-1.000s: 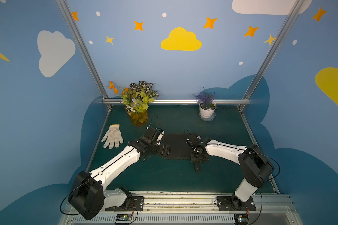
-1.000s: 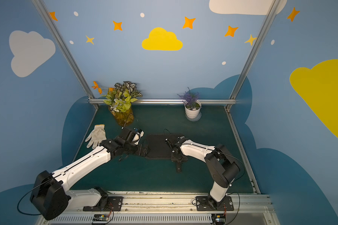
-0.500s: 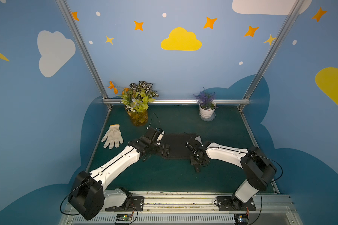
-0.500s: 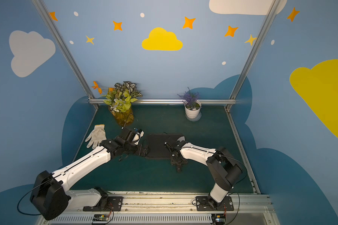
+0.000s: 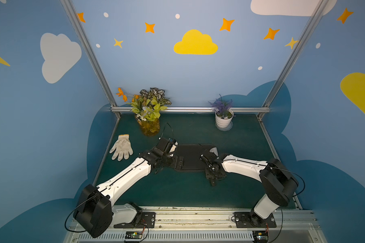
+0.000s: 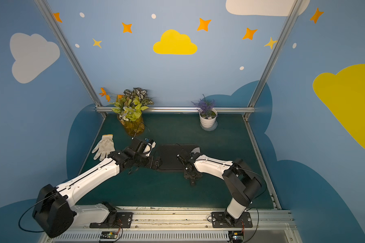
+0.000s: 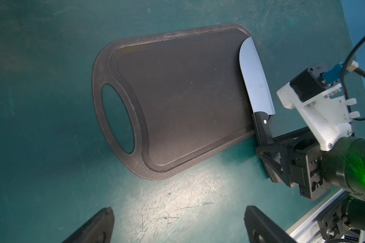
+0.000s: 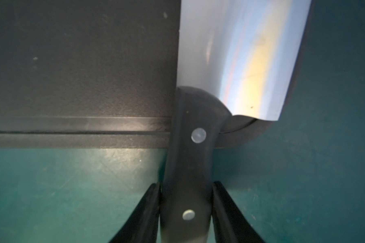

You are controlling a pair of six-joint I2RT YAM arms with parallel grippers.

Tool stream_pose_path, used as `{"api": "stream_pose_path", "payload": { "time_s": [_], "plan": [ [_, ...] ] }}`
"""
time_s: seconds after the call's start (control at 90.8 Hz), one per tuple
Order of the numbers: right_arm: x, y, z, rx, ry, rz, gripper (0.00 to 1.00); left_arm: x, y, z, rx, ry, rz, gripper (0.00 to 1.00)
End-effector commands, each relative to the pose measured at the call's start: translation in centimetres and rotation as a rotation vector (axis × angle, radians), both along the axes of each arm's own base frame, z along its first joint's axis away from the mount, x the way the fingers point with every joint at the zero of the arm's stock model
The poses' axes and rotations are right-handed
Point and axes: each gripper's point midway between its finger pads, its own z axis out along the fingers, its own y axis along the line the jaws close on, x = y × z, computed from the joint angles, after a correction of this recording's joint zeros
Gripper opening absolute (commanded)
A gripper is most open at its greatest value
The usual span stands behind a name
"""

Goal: Align the knife with the edge of the cutting board
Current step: Adjust the knife at the edge of the cutting board.

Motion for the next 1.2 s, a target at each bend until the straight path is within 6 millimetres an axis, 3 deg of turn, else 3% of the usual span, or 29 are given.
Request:
{"api": "stream_pose_path", "payload": {
  "time_s": [0.0, 1.189],
  "plan": [
    [0.01, -0.68, -0.28, -0.029, -0.003, -0.007, 0.41, -0.31, 0.19, -0.29, 0.013, 0.003, -0.01, 1.0],
    [0.59, -0.49, 0.08, -0.025, -0.011, 0.002, 0.33, -0.31, 0.26, -0.51, 0.022, 0.006, -0.007, 1.0]
  ]
}}
